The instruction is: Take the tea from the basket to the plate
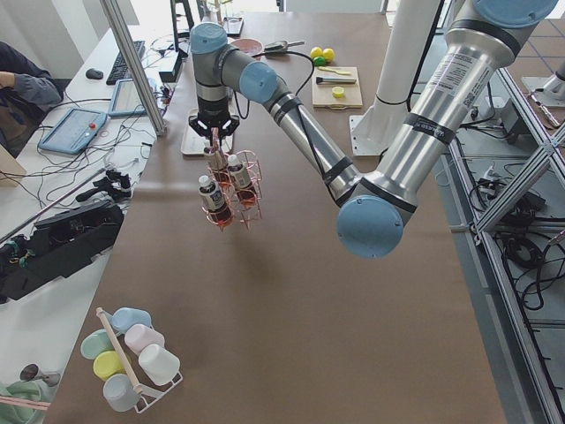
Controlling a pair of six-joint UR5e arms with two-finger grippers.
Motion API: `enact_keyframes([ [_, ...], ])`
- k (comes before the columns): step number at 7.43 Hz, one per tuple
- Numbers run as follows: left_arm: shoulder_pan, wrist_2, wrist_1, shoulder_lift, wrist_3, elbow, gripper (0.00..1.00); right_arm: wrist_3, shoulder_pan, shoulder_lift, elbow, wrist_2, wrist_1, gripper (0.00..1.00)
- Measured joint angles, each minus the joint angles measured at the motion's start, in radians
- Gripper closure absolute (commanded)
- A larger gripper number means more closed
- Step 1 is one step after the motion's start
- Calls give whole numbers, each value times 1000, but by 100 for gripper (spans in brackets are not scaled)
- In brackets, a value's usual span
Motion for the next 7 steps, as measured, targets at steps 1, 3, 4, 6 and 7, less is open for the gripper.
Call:
enact_keyframes([
  [1, 39, 7, 0, -35, -85, -20, 100, -2, 0, -1, 0, 3, 0, 0],
  [3, 153, 60, -1, -101, -294, -76, 100, -5, 0, -4, 1, 4, 0, 0],
  [4, 214, 95, -1, -135, -377, -92, 100, -5, 0, -6, 2, 5, 0, 0],
  [6, 337, 181, -5, -217, -486, -96, 100, -2, 0, -7, 19, 33, 1, 0],
  [7, 380, 215, -6, -250, -510, -96, 100, 2, 0, -2, 28, 97, 15, 0],
])
